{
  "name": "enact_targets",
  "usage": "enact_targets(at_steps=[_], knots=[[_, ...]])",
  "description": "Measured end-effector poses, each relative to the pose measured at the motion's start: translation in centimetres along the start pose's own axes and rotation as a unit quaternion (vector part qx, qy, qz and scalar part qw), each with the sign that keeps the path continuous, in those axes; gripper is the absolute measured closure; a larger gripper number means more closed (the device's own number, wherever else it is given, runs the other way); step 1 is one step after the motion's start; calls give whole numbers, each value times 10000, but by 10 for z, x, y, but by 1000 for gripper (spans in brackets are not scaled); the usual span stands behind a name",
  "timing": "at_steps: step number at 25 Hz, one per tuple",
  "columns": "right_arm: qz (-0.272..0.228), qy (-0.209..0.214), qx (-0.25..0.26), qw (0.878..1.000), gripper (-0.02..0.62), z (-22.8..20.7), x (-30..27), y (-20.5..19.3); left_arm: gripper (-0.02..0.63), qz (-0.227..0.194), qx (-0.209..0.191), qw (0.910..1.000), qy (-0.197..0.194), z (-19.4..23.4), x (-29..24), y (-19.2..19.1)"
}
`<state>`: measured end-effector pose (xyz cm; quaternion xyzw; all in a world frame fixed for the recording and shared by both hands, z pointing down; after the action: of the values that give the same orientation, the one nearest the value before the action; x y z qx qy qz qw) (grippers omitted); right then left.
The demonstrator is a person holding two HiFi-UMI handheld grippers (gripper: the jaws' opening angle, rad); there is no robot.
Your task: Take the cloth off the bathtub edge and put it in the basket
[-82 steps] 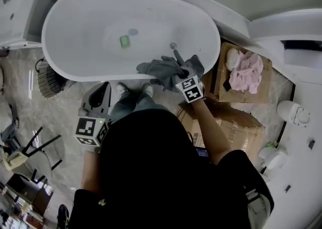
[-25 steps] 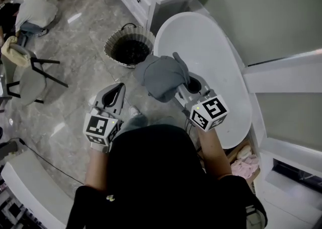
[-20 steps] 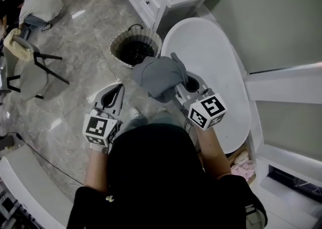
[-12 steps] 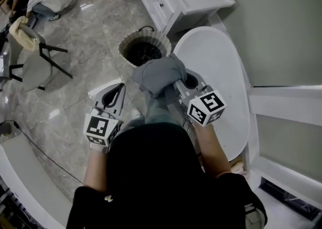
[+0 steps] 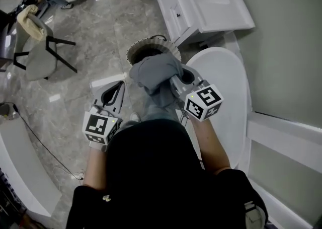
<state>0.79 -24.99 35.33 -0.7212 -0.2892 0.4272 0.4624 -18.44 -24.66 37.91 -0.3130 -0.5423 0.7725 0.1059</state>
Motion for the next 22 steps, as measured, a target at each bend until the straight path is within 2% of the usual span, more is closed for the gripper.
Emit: enact_targets(at_steps=[12, 22], knots=[[41, 817, -48, 9966, 555, -105, -94, 52, 594, -79, 255, 9961, 839, 44, -88, 56], [110, 987, -71, 9950, 554, -143, -164, 63, 594, 20, 408, 9920, 1193, 84, -106, 64]])
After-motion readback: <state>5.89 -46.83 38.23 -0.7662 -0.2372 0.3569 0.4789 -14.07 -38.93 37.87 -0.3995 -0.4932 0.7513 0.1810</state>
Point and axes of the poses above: the fingertips, and each gripper's own axes: x backward along the fingers, z to its left, y out of its top, the point moved 3 cm from there along x, backward along the fingers, and after that the axes turned 4 degrees about x, right-handed, at the moved point
